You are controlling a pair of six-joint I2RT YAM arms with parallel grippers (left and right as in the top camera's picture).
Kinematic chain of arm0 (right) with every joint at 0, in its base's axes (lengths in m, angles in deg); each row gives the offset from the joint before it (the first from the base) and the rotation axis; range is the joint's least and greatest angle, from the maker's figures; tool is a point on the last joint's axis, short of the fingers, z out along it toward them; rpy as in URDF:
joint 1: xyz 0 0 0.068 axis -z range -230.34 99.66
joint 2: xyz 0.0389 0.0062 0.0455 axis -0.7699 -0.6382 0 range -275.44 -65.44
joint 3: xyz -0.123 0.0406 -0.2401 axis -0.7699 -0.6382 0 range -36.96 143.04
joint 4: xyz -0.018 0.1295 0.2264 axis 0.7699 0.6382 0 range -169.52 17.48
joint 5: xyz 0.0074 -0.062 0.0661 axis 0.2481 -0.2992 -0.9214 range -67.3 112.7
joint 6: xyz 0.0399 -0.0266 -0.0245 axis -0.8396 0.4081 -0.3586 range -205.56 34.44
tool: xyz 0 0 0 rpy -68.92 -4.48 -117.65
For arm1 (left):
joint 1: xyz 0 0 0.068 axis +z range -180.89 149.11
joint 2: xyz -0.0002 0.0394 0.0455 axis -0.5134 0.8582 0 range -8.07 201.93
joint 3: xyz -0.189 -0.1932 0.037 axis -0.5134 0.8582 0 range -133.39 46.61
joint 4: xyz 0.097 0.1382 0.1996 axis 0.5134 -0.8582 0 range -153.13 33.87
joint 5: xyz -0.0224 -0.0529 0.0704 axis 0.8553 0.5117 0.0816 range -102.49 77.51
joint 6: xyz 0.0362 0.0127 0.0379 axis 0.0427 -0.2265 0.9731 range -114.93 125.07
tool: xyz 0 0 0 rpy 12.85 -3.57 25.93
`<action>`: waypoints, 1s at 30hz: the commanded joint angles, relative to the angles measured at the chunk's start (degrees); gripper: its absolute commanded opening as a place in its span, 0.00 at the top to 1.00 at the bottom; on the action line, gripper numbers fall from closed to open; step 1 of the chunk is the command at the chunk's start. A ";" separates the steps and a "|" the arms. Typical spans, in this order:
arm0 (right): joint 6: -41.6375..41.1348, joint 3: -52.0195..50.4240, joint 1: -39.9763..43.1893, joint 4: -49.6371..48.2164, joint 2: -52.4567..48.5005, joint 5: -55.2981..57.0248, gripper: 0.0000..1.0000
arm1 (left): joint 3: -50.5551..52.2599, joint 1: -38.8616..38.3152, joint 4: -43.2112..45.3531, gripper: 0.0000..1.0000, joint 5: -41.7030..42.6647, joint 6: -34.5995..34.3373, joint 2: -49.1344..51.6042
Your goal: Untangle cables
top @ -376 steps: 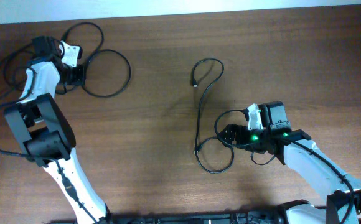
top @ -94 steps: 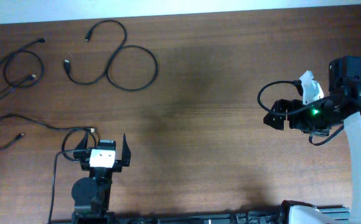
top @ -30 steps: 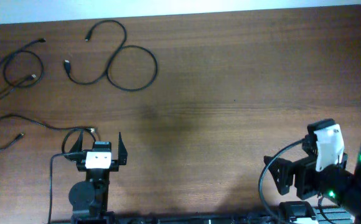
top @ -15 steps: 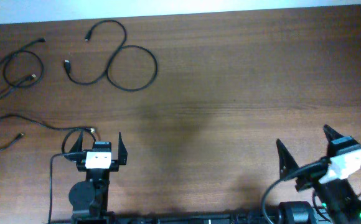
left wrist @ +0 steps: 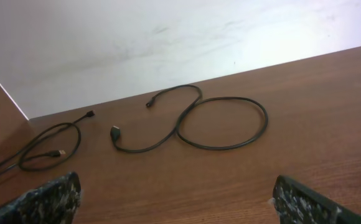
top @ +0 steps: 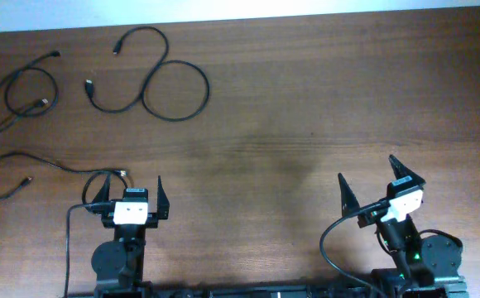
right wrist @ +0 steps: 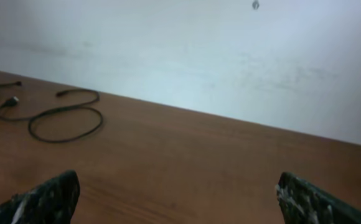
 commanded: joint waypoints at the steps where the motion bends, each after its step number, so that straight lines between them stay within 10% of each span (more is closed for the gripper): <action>1: -0.17 -2.60 -0.35 -2.14 0.70 -0.28 0.01 | 0.42 0.17 0.11 0.01 0.44 -0.76 -0.50; 30: 2.80 -13.07 -0.31 -10.01 0.70 2.99 0.01 | 0.42 0.17 0.09 0.01 0.44 -0.76 -0.50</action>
